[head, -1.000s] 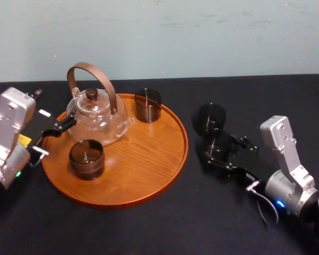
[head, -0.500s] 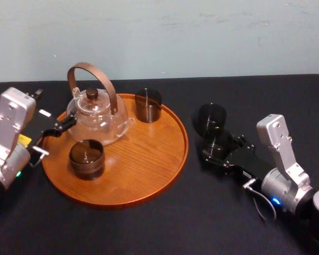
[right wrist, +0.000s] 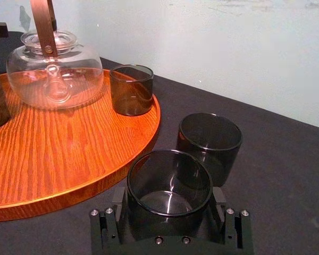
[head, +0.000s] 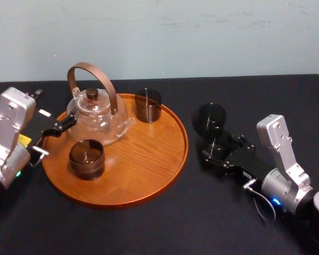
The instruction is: Pick up the glass from the table and place it on the tray.
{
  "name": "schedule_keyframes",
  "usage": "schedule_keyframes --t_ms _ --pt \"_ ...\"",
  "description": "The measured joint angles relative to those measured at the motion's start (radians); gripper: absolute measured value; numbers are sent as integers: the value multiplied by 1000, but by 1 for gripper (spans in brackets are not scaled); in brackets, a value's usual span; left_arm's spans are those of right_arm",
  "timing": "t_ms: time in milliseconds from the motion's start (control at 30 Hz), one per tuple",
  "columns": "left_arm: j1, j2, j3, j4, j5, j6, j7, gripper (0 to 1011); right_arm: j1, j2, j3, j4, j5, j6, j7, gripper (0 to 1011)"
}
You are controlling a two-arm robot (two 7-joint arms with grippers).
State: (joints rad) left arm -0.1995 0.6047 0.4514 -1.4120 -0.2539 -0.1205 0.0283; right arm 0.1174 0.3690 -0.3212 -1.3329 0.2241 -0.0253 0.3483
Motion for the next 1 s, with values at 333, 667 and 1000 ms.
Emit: schedule_keyframes --t_ms 333,667,1000 --pt "0 0 0 0 0 0 0 1002 3 -5 6 10 12 -3 25 1003" --pt "0 0 0 0 0 0 0 1001 17 -15 8 21 24 4 45 1002" --pt "0 0 0 0 0 0 0 1001 17 -14 8 21 23 5 44 1002"
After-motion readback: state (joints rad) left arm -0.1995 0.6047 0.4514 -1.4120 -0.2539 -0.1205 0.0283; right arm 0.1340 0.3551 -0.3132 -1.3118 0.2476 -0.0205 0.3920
